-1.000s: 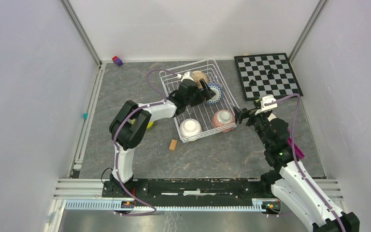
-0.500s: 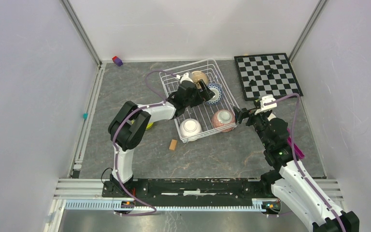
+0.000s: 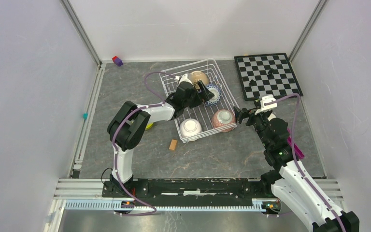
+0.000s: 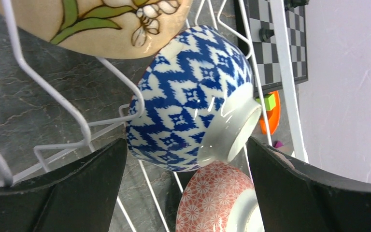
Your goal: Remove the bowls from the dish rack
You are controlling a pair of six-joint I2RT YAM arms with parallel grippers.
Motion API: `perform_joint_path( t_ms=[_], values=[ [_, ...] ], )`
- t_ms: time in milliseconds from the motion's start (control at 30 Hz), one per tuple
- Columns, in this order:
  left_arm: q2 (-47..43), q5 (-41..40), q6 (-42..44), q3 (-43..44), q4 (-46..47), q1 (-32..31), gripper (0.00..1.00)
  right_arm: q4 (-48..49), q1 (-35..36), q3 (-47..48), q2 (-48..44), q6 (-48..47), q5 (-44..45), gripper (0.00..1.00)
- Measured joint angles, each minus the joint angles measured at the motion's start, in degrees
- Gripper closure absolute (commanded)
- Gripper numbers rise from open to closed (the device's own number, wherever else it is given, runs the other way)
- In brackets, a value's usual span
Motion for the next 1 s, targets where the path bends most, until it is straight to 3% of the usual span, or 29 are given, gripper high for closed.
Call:
perform_joint_path(
  t_ms=[667,900,1000],
  values=[
    [2.0,7.3,-2.0,-1.1,7.9,2.4,0.27,0.0,0.0,0.0,-0.6,-0.2,0.2,0.03],
    [1.9,8.6,-2.0,-1.2,8.6,2.5,0.28,-0.1,0.0,0.0,-0.6,-0.2,0.2,0.03],
    [1.9,8.8,-2.0,-1.2,8.8,2.5,0.35,-0.1,0.0,0.0,-0.6,-0.2,0.2,0.03]
  ],
)
